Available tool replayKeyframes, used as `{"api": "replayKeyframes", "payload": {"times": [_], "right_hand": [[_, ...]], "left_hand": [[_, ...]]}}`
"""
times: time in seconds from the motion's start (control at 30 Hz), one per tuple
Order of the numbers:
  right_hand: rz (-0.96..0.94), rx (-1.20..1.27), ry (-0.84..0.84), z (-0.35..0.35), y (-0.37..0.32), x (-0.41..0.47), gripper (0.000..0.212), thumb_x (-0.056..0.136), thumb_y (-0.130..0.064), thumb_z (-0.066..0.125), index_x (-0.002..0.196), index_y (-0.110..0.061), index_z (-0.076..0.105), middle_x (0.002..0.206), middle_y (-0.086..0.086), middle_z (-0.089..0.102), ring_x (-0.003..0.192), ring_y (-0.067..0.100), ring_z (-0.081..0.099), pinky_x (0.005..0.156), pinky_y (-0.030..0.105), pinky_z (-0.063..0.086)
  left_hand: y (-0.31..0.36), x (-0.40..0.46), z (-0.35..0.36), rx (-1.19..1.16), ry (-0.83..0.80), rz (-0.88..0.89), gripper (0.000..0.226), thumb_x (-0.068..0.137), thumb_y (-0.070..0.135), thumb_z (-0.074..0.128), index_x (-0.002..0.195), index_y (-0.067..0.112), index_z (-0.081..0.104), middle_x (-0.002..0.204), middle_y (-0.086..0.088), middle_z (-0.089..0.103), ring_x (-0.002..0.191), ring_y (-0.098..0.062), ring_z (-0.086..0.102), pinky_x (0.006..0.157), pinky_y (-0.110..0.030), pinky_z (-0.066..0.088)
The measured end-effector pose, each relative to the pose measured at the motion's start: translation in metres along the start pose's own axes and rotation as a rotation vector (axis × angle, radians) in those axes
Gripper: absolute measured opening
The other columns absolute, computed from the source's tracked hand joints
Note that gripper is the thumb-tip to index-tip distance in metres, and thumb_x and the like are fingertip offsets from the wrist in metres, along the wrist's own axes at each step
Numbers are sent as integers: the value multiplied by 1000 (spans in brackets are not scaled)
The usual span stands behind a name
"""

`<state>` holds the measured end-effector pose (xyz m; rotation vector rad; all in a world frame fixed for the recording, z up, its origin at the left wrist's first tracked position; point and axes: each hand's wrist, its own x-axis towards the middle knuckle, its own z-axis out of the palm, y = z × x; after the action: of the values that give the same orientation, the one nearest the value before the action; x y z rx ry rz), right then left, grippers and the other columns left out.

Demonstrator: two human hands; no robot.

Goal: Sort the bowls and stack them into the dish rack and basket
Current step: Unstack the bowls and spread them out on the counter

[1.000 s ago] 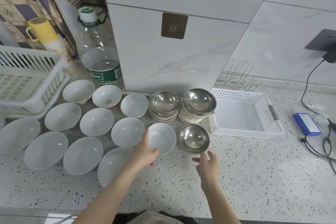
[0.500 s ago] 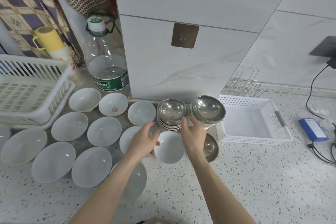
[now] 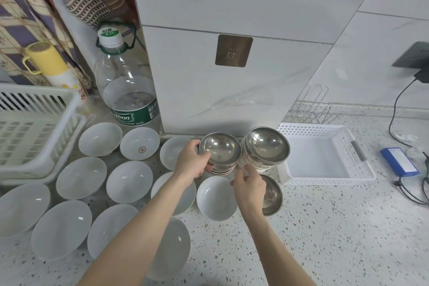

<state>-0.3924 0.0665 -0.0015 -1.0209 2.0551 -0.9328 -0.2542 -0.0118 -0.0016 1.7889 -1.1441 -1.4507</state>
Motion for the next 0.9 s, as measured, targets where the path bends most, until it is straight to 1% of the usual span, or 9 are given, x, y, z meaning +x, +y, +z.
{"api": "replayKeyframes", "payload": {"times": [0.1, 0.2, 0.27, 0.33, 0.43, 0.53, 0.63, 0.77, 0.9], "right_hand": [[33, 13, 2, 1, -3, 1, 13, 96, -23, 44, 96, -31, 54, 69, -4, 71, 71, -4, 53, 68, 29, 36], [68, 19, -1, 1, -7, 6, 22, 94, -20, 47, 73, -27, 48, 69, -3, 71, 69, -3, 52, 66, 29, 36], [96, 20, -23, 2, -10, 9, 25, 92, -19, 48, 67, -25, 47, 71, -1, 72, 69, -1, 53, 61, 26, 37], [110, 3, -57, 6, -14, 13, 19, 91, -21, 48, 74, -21, 57, 72, 1, 73, 69, 5, 57, 60, 26, 41], [114, -49, -89, 15, -20, 17, 27, 92, -25, 47, 84, -4, 63, 77, 7, 74, 76, 22, 63, 71, 33, 51], [115, -77, -97, 23, -22, 19, 24, 90, -19, 48, 78, -4, 62, 77, 10, 74, 74, 25, 63, 69, 31, 50], [154, -106, -103, 27, -25, 24, 25, 88, -12, 48, 98, 4, 64, 92, 16, 72, 83, 30, 62, 67, 29, 45], [173, -160, -93, 29, -27, 29, 29, 86, -8, 46, 104, 6, 64, 99, 19, 69, 91, 34, 62, 69, 29, 42], [136, -172, -46, 31, -27, 25, 32, 89, -13, 47, 113, 5, 57, 105, 19, 68, 96, 36, 62, 72, 30, 42]], "left_hand": [[5, -3, -6, -33, 6, 26, 34, 89, 20, 58, 118, 34, 47, 51, -4, 68, 30, -7, 44, 31, -18, 29], [9, -9, -19, -89, 17, 37, 29, 90, 17, 56, 111, 36, 48, 49, -4, 66, 32, -8, 46, 31, -18, 28], [10, -15, -31, -129, 51, 44, 31, 89, 13, 55, 108, 37, 49, 50, -6, 66, 34, -9, 48, 31, -17, 27], [7, -21, -45, -170, 112, 59, 32, 89, 9, 54, 108, 34, 51, 51, -4, 65, 39, -10, 56, 31, -16, 28], [0, -27, -62, -218, 166, 77, 34, 90, 5, 54, 113, 29, 52, 55, -8, 64, 42, -11, 58, 31, -16, 27], [-6, -31, -74, -236, 161, 69, 36, 92, 5, 54, 118, 29, 49, 53, -7, 62, 44, -12, 58, 31, -17, 27], [-12, -35, -79, -236, 152, 47, 36, 93, 5, 54, 122, 25, 47, 61, -12, 65, 46, -13, 58, 31, -17, 26], [-18, -40, -82, -254, 172, 31, 35, 92, 6, 54, 121, 23, 46, 60, -11, 66, 49, -17, 57, 31, -18, 27], [-23, -47, -83, -256, 173, 21, 32, 92, 5, 53, 115, 26, 45, 70, -18, 66, 38, -8, 56, 30, -17, 27]]}}
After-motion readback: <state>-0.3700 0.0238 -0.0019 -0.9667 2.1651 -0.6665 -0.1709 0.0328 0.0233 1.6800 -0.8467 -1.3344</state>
